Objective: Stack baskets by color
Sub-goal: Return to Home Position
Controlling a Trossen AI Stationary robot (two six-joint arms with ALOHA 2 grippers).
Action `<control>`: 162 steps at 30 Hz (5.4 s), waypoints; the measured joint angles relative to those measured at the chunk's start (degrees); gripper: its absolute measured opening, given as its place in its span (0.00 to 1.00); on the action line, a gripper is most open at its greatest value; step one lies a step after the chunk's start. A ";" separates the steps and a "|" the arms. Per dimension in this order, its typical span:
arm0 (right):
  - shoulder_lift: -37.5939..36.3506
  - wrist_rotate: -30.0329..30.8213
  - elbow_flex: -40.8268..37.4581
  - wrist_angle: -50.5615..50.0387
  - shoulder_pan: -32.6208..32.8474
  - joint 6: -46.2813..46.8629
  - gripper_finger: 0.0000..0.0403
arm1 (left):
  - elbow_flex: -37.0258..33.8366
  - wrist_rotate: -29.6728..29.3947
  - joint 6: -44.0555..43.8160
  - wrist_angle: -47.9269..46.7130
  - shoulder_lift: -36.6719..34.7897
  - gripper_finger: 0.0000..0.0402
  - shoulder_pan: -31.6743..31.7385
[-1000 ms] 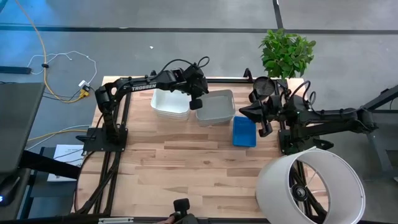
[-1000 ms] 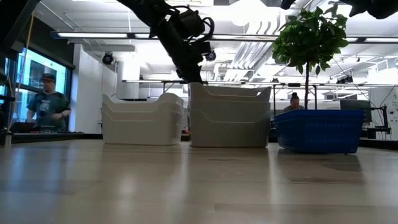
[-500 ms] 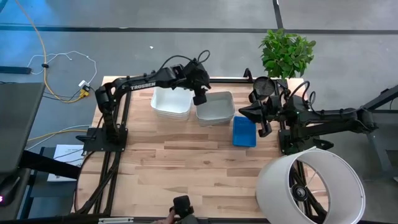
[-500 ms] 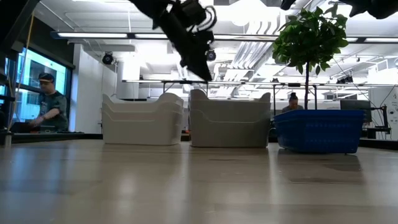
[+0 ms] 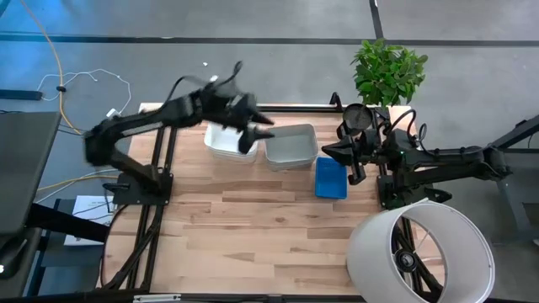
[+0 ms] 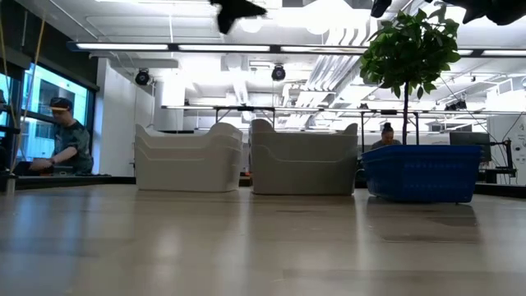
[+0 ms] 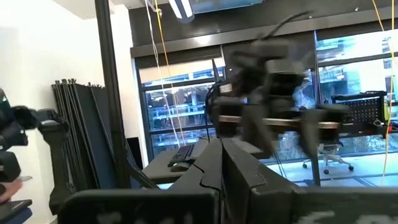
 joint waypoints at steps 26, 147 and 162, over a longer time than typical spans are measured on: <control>0.00 0.42 0.00 -0.39 0.02 5.09 0.00 | -39.99 -26.63 -13.62 25.40 -39.17 0.49 -22.74; -47.41 0.77 -29.35 -37.29 -1.99 4.02 0.00 | -78.33 -18.10 -12.85 28.41 -80.62 0.01 -22.40; -47.39 0.79 -29.33 -37.29 -1.99 4.00 0.00 | -78.33 -18.10 -12.85 28.37 -80.62 0.01 -22.40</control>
